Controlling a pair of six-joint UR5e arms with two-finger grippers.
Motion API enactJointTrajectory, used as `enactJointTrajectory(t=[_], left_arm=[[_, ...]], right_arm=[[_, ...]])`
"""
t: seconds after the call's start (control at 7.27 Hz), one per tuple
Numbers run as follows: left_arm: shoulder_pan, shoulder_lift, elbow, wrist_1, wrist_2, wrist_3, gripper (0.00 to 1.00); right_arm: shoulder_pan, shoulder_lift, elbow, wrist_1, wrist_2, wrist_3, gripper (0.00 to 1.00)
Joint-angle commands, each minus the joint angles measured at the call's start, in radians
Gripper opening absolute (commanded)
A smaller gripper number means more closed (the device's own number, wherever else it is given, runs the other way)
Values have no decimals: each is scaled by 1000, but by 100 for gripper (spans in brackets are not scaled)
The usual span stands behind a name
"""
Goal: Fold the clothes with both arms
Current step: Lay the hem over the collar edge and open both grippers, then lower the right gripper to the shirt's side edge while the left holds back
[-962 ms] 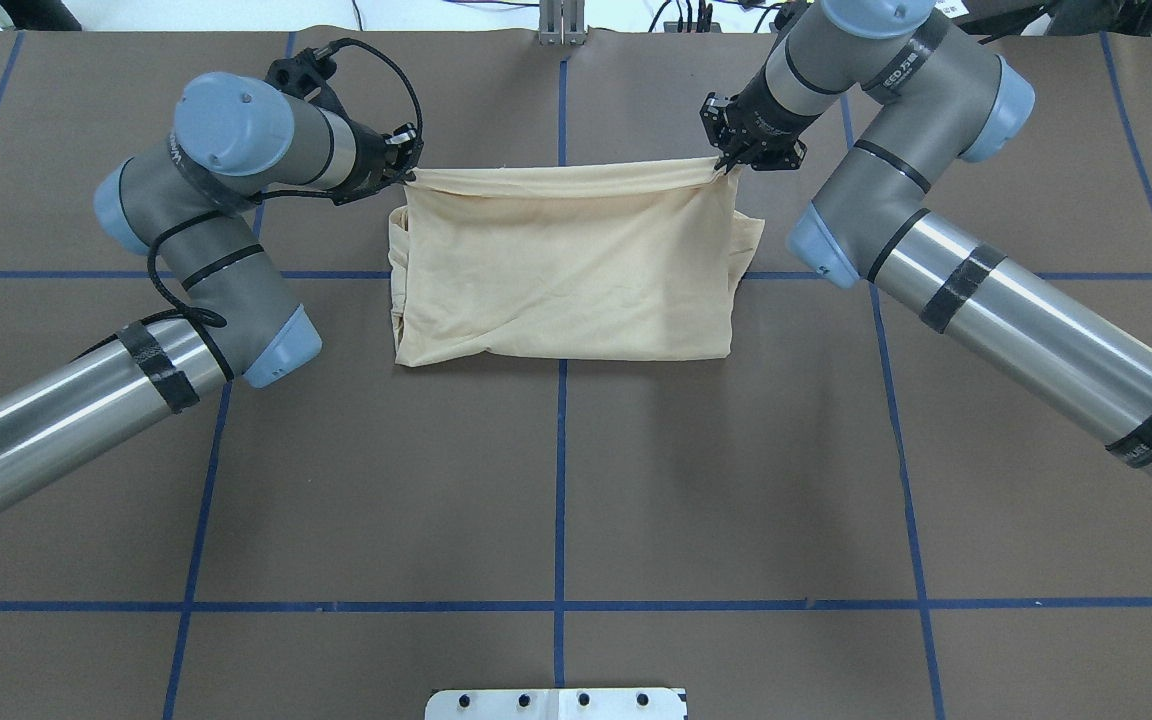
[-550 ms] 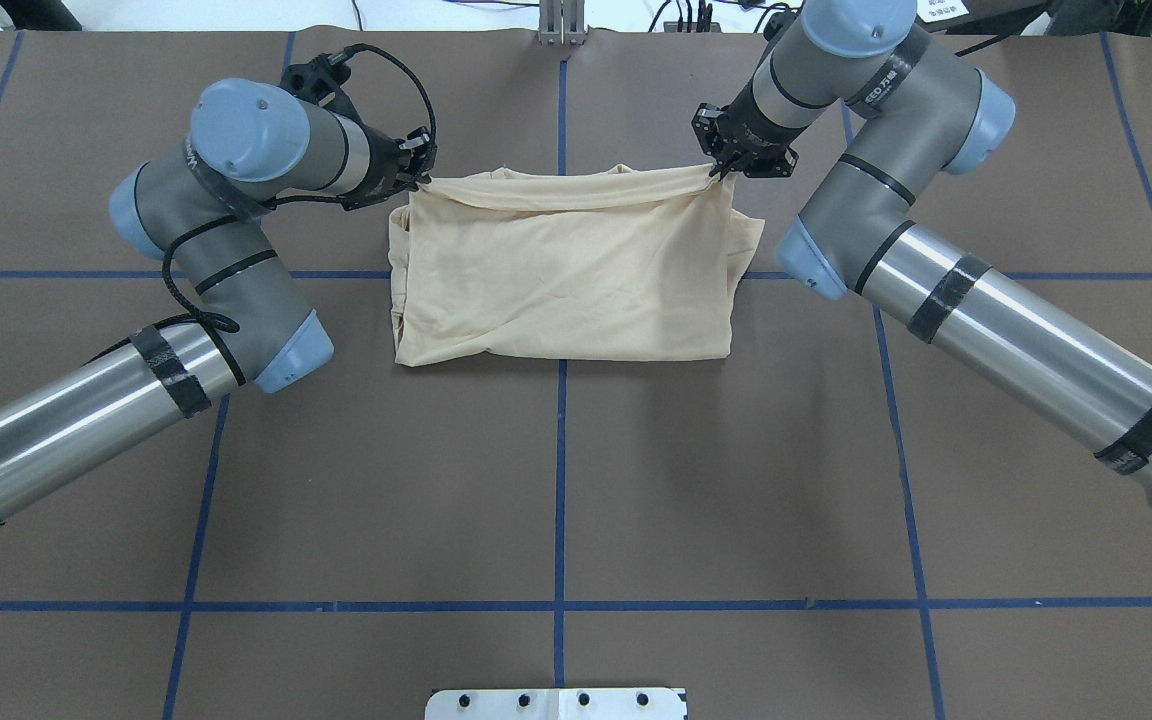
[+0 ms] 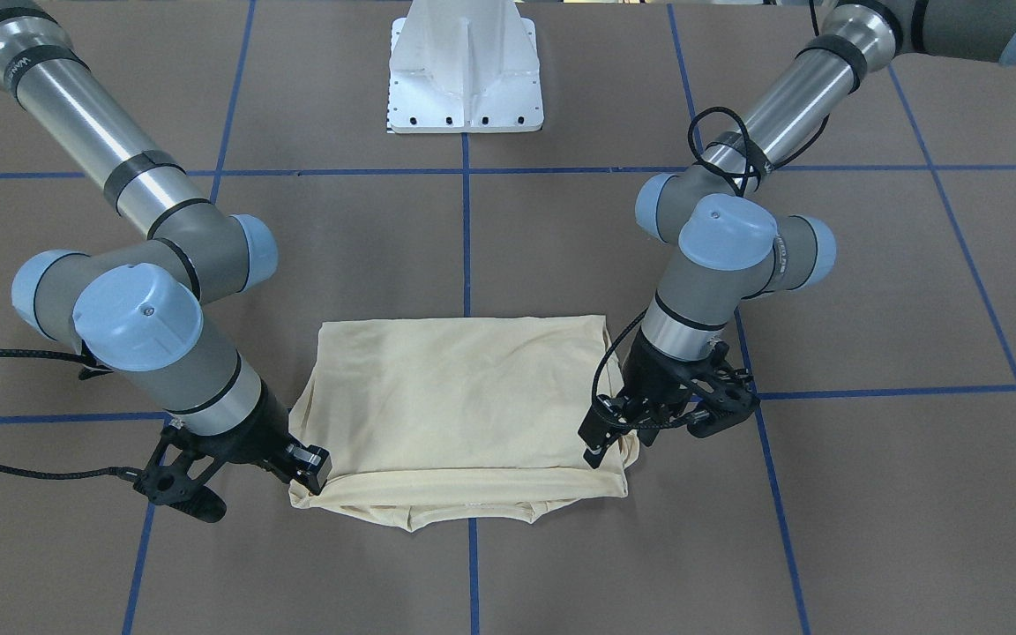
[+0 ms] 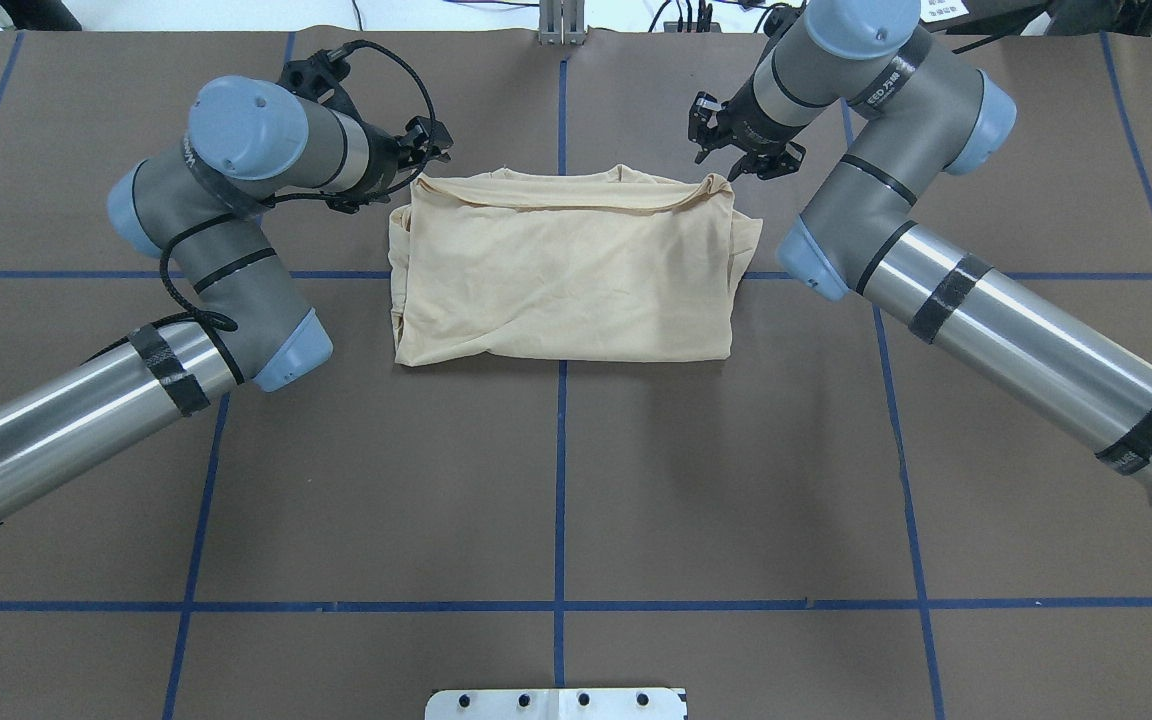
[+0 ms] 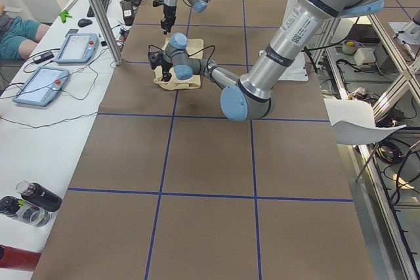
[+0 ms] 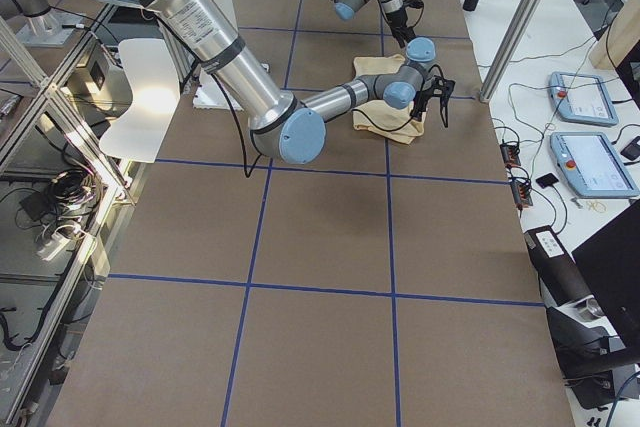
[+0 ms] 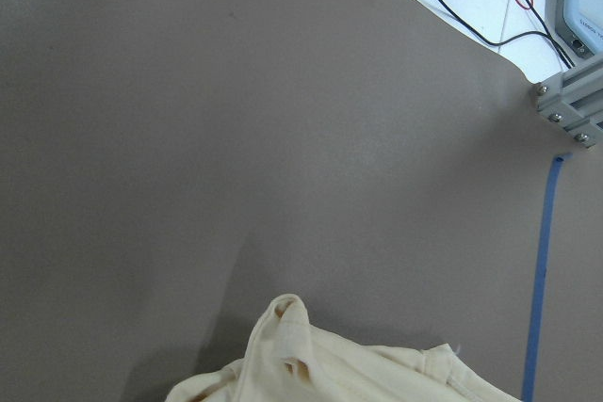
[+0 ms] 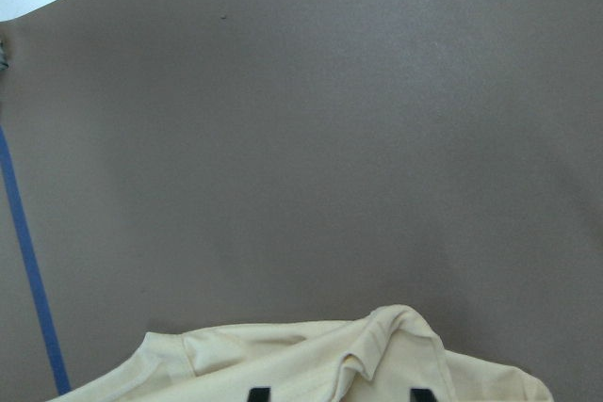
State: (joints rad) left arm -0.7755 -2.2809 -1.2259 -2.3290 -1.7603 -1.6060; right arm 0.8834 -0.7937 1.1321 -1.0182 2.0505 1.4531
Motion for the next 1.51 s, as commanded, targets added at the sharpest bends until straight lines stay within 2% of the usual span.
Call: enactJointTrajectory(t=[0.0, 0.27, 0.55, 0.82, 1.37], left_arm=[[-4, 39, -84, 8, -7, 1, 100], [-4, 80, -211, 80, -8, 0, 100], [-1, 86, -269, 131, -8, -9, 100], [-1, 119, -325, 137, -7, -9, 100], [7, 124, -325, 137, -2, -12, 100]], right_arm=[[2, -13, 30, 1, 8, 10, 100], [-53, -134, 183, -11, 20, 22, 100], [-140, -227, 305, -13, 31, 102, 100], [-175, -323, 405, -23, 34, 104, 100], [-228, -308, 382, -56, 23, 102, 99]])
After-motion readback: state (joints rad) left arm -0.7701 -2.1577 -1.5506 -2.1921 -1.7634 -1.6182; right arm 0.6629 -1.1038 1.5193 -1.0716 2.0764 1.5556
